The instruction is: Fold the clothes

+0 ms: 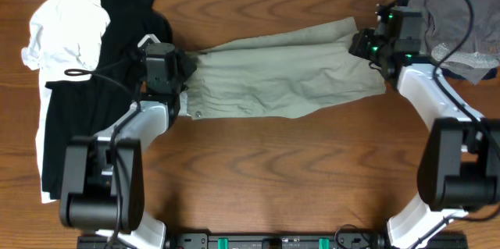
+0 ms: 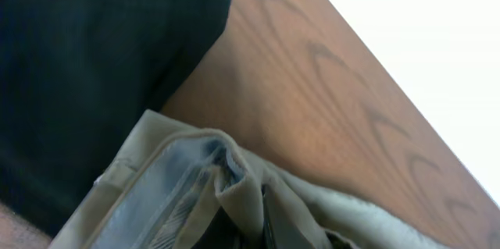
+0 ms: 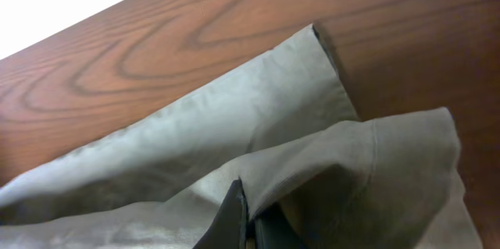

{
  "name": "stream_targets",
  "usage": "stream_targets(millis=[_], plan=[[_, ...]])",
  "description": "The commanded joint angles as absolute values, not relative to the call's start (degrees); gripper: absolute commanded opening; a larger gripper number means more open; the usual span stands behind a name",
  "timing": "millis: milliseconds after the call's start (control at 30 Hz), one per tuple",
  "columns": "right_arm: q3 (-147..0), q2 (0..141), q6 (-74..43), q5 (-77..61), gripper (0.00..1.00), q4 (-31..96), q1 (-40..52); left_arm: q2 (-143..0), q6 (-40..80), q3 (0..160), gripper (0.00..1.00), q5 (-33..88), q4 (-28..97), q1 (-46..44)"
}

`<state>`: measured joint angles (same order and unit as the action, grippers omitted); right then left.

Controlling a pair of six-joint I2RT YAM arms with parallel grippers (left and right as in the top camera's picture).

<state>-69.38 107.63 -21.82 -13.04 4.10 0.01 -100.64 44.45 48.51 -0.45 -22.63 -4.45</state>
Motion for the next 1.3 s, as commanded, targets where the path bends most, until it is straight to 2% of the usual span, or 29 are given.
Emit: stream_targets(millis=[0,133,167,200,233,267,467,633,867,1100,1133,1200,1267], plan=[[-70.28,110.83,-23.16,-8.82,0.02,0.97,1.50,-102.98,43.11,48.97,0.06,-3.73,-28.23,-3.66],[-70.28,113.06,-23.16,-8.69,0.04,-2.50,1.63,-103.85,43.09,48.97,0.07,-3.75,-31.44,-3.66],[-70.28,113.45,-23.20,-8.34,0.20,-3.18,1.65,-103.85,43.07,48.97,0.23,-3.75,-31.62,-3.66],[-70.28,113.60,-23.33,-8.34,0.37,-3.97,1.69,-103.85,43.07,48.97,0.44,-3.75,-31.90,-3.66],[-70.28,113.67,-23.31,-8.34,0.58,-4.54,1.69,-103.85,43.05,48.97,0.71,-3.77,-32.27,-3.66],[-70.28,113.71,-23.31,-8.36,0.99,-5.37,1.69,-103.85,43.03,48.99,0.98,-4.21,-32.49,-3.66],[-70.43,113.21,-23.31,-8.91,0.99,-8.45,1.67,-103.70,38.22,49.17,0.98,-3.86,-33.76,-3.66],[-70.46,110.24,-22.55,-11.79,0.99,-3.62,1.45,-102.02,31.22,49.34,0.98,5.41,-31.33,-3.66],[-70.46,105.45,-12.32,-11.40,0.99,11.84,-0.47,-96.18,23.55,49.36,0.98,12.67,-11.90,-3.51],[-70.43,105.45,-3.97,-11.86,0.99,20.75,-4.27,-93.86,16.69,49.34,0.98,12.84,3.01,-0.95],[-70.43,105.51,-2.70,-11.88,0.97,21.43,-4.60,-93.86,16.53,49.34,0.98,12.86,4.08,-0.51],[-70.43,105.56,-0.93,-11.86,0.84,21.91,-4.78,-93.84,16.58,49.34,0.98,12.93,5.96,0.47],[-70.43,105.71,-0.30,-11.84,0.80,22.41,-4.64,-93.51,16.75,49.34,0.98,14.06,7.60,1.72]])
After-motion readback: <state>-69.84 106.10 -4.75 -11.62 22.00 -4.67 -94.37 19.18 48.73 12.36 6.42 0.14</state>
